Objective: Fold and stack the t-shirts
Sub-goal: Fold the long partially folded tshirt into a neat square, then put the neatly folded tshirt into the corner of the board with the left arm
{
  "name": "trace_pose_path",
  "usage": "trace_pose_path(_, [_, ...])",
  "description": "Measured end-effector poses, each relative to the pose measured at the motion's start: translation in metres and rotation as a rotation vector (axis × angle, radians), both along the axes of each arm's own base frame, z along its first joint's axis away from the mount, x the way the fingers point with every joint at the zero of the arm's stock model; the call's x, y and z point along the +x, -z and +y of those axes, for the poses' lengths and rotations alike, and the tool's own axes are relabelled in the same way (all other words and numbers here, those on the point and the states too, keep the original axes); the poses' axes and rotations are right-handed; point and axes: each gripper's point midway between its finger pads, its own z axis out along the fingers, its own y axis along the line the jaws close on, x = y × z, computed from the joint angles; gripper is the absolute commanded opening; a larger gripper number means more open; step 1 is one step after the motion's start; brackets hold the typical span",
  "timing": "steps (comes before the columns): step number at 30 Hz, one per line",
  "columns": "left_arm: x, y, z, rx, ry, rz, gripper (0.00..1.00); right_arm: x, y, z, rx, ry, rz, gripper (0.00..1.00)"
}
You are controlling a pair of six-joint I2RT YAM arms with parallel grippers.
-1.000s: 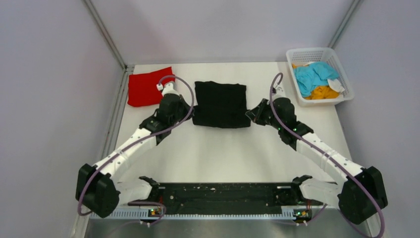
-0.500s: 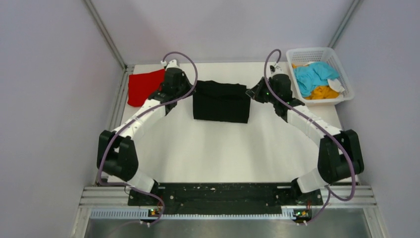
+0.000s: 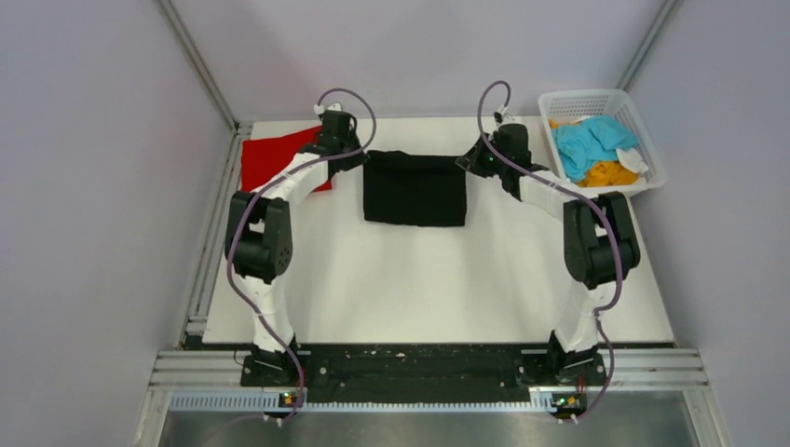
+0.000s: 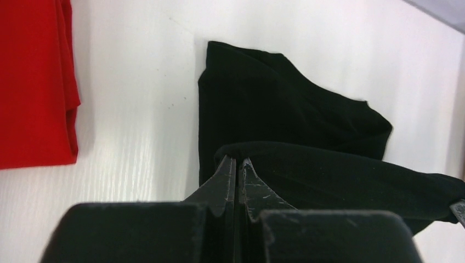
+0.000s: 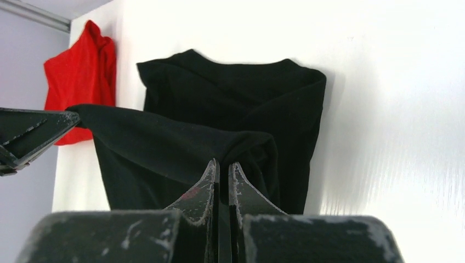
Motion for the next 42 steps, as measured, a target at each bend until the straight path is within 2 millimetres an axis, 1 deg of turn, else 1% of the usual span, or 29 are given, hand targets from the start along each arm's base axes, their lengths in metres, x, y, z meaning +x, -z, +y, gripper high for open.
trace_pose_path(2, [0.010,0.013,0.001,0.001,-0.002,0.025,0.00,0.010,0.012,0.000,-0.004,-0.002,0.013,0.00])
trace_pose_path(3, [0.014,0.020,0.001,0.001,-0.001,0.039,0.04,0.015,0.018,0.000,-0.005,-0.002,0.020,0.00])
trace_pose_path(4, [0.016,0.025,0.001,0.001,-0.002,0.050,0.19,0.018,0.022,0.000,-0.005,-0.002,0.025,0.10])
trace_pose_path(5, [0.019,0.031,0.002,0.000,-0.002,0.064,0.35,0.023,0.029,0.000,-0.007,-0.003,0.034,0.24])
trace_pose_path(7, [0.026,0.040,0.003,0.001,-0.004,0.079,0.58,0.034,0.039,-0.001,-0.015,-0.001,0.044,0.43])
trace_pose_path(8, [0.030,0.043,0.004,0.000,-0.003,0.088,0.84,0.040,0.042,-0.002,-0.023,0.004,0.046,0.52])
trace_pose_path(9, [0.033,0.044,0.005,-0.004,0.003,0.092,0.97,0.044,0.044,-0.005,-0.031,0.007,0.050,0.63])
trace_pose_path(10, [0.037,0.044,0.007,-0.009,0.011,0.094,0.99,0.049,0.045,-0.008,-0.041,0.013,0.051,0.75])
trace_pose_path(11, [0.041,0.042,0.009,-0.023,0.010,0.095,0.99,0.052,0.043,-0.011,-0.045,0.020,0.050,0.94])
trace_pose_path(12, [0.043,0.039,0.010,-0.034,0.013,0.092,0.99,0.054,0.040,-0.014,-0.052,0.022,0.045,0.98])
trace_pose_path(14, [0.045,0.032,0.011,-0.057,0.024,0.081,0.99,0.055,0.033,-0.017,-0.052,0.034,0.034,0.99])
trace_pose_path(16, [0.044,0.025,0.008,-0.088,0.050,0.071,0.99,0.053,0.027,-0.019,-0.052,0.037,0.027,0.99])
trace_pose_path(18, [0.039,0.021,-0.001,-0.125,0.092,0.067,0.99,0.043,0.022,-0.018,-0.040,0.027,0.027,0.99])
trace_pose_path(19, [0.035,0.020,-0.008,-0.149,0.125,0.069,0.99,0.035,0.018,-0.014,-0.026,0.009,0.026,0.99])
trace_pose_path(21, [0.029,0.016,-0.023,-0.192,0.181,0.070,0.99,0.025,0.011,-0.004,0.009,-0.037,0.020,0.99])
trace_pose_path(24, [0.025,0.011,-0.042,-0.246,0.247,0.066,0.99,0.016,-0.001,0.019,0.072,-0.118,-0.001,0.99])
trace_pose_path(26, [0.028,0.009,-0.052,-0.265,0.276,0.062,0.99,0.012,-0.006,0.035,0.109,-0.169,-0.003,0.99])
trace_pose_path(28, [0.039,0.011,-0.058,-0.266,0.285,0.051,0.99,0.016,-0.005,0.044,0.125,-0.188,0.000,0.99])
trace_pose_path(31, [0.058,0.022,-0.061,-0.258,0.276,0.045,0.99,0.033,0.005,0.052,0.135,-0.191,0.003,0.99])
trace_pose_path(33, [0.068,0.039,-0.059,-0.253,0.266,0.064,0.99,0.046,0.017,0.053,0.138,-0.178,0.019,0.99])
trace_pose_path(36, [0.070,0.067,-0.057,-0.245,0.248,0.111,0.99,0.062,0.044,0.047,0.137,-0.144,0.064,0.99])
trace_pose_path(37, [0.072,0.072,-0.057,-0.252,0.247,0.115,0.99,0.065,0.053,0.044,0.137,-0.134,0.081,0.99])
trace_pose_path(39, [0.075,0.067,-0.055,-0.253,0.239,0.107,0.99,0.073,0.072,0.040,0.140,-0.117,0.118,0.99])
trace_pose_path(40, [0.076,0.067,-0.053,-0.252,0.234,0.109,0.99,0.076,0.068,0.041,0.153,-0.122,0.114,0.99])
trace_pose_path(42, [0.077,0.070,-0.053,-0.259,0.231,0.120,0.99,0.085,0.068,0.039,0.148,-0.113,0.112,0.99])
